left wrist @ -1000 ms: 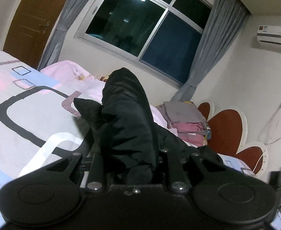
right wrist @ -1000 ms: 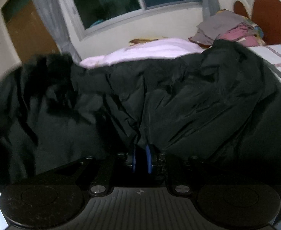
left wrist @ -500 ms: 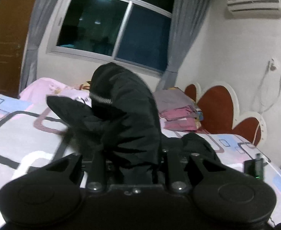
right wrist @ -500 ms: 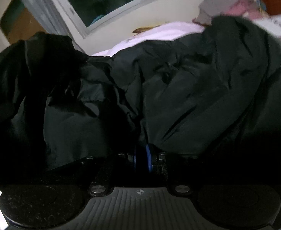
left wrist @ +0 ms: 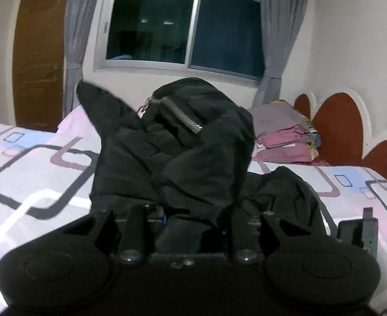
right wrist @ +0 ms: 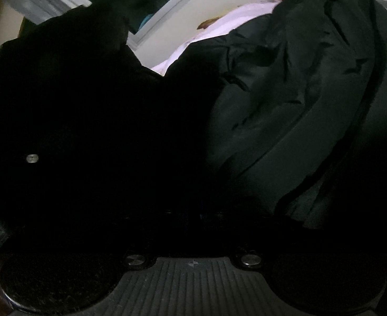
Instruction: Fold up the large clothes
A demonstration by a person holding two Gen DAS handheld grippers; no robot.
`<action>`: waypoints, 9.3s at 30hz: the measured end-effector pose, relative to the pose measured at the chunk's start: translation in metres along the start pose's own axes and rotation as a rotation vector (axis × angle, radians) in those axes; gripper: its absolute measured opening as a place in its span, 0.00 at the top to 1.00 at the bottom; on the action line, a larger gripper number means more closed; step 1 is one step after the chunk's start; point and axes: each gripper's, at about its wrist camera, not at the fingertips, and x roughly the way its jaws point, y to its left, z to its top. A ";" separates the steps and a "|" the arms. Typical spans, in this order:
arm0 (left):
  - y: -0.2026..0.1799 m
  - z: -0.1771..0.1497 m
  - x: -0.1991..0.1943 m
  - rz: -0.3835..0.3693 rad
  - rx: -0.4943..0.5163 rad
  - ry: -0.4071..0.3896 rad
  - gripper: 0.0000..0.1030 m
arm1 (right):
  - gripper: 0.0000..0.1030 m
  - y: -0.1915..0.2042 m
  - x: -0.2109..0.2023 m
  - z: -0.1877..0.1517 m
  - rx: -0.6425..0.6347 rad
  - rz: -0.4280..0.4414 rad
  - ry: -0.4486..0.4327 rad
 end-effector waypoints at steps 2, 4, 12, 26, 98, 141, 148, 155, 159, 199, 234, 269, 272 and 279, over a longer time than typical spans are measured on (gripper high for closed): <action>-0.011 -0.002 0.004 0.009 0.035 0.010 0.79 | 0.95 -0.006 -0.005 0.002 0.018 0.021 0.011; -0.021 -0.005 0.007 0.016 0.068 0.016 0.79 | 0.95 -0.018 -0.023 0.008 0.047 0.016 -0.018; -0.043 -0.016 0.014 0.000 0.080 0.036 0.79 | 0.95 -0.070 -0.091 0.033 0.109 -0.041 -0.119; -0.099 -0.039 0.038 -0.065 0.085 0.151 0.80 | 0.94 -0.091 -0.149 0.033 0.148 -0.148 -0.176; 0.017 0.008 0.024 -0.228 -0.072 0.190 0.64 | 0.61 -0.019 -0.176 0.072 -0.144 -0.085 -0.300; 0.076 0.037 0.116 -0.497 -0.178 0.269 0.68 | 0.77 0.016 -0.082 0.094 -0.317 -0.091 -0.116; -0.004 0.041 0.107 -0.531 0.050 0.283 0.68 | 0.78 -0.049 -0.134 0.063 -0.121 -0.099 -0.193; -0.064 0.013 0.106 -0.409 0.229 0.275 0.68 | 0.79 -0.109 -0.142 0.044 0.032 -0.070 -0.224; -0.057 0.016 0.104 -0.418 0.226 0.276 0.68 | 0.78 -0.080 -0.188 0.066 -0.076 -0.160 -0.345; -0.086 0.012 0.168 -0.235 0.222 0.178 0.73 | 0.80 -0.083 -0.037 0.112 -0.240 -0.404 -0.446; -0.068 0.029 0.035 -0.208 0.413 0.229 0.07 | 0.01 -0.060 -0.182 0.082 -0.143 -0.289 -0.196; -0.048 0.109 0.181 -0.291 0.131 0.338 0.51 | 0.59 0.005 -0.037 0.208 -0.466 -0.403 -0.124; -0.080 0.076 0.202 -0.295 0.266 0.417 0.50 | 0.61 -0.038 0.006 0.199 -0.396 -0.519 0.053; -0.092 0.064 0.195 -0.285 0.373 0.416 0.43 | 0.60 -0.088 -0.024 0.208 -0.222 -0.306 0.040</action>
